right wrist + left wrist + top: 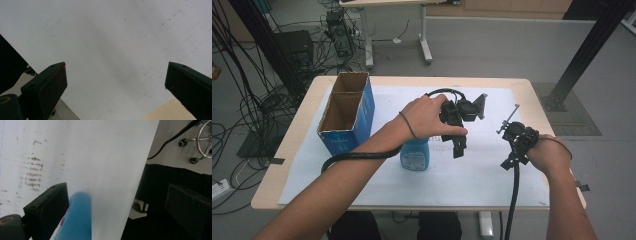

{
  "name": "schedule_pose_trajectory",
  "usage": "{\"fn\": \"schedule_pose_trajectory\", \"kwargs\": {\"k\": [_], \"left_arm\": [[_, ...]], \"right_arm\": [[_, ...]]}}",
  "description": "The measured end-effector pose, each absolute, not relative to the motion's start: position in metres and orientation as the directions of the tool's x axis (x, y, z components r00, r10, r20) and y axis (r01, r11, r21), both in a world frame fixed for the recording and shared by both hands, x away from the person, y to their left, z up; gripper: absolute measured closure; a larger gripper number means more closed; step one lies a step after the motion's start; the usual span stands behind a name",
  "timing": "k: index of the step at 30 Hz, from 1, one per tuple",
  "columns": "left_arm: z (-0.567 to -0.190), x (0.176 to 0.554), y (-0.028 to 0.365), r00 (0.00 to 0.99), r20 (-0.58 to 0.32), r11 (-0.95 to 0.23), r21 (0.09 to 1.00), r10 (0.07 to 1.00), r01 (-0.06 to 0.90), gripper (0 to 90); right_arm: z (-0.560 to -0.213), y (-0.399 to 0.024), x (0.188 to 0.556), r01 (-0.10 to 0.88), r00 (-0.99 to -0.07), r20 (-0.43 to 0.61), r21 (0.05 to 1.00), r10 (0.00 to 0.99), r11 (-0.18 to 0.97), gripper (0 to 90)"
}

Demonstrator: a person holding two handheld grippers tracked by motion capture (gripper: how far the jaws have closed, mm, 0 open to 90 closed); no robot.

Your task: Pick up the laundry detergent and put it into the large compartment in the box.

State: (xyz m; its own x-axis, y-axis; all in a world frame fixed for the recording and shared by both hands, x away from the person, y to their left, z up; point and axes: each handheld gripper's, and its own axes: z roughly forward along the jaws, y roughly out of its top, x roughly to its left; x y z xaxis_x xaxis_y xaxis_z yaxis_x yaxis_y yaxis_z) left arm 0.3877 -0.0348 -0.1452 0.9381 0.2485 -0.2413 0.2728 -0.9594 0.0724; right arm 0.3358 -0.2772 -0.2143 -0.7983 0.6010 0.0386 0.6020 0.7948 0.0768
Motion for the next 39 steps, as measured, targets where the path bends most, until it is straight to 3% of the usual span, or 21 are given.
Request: {"fn": "schedule_pose_trajectory", "kwargs": {"k": [31,39], "left_arm": [[-0.132,0.39,-0.032,0.953,-0.207,-0.968,0.073,0.223,0.242,5.7],[-0.118,0.39,-0.011,0.966,-0.174,-0.973,0.102,0.189,0.209,5.8]], "right_arm": [[-0.214,-0.279,0.33,0.612,-0.791,0.039,0.084,0.611,0.786,3.9],[-0.214,-0.28,0.329,0.615,-0.788,0.041,0.082,0.614,0.784,4.0]]}}
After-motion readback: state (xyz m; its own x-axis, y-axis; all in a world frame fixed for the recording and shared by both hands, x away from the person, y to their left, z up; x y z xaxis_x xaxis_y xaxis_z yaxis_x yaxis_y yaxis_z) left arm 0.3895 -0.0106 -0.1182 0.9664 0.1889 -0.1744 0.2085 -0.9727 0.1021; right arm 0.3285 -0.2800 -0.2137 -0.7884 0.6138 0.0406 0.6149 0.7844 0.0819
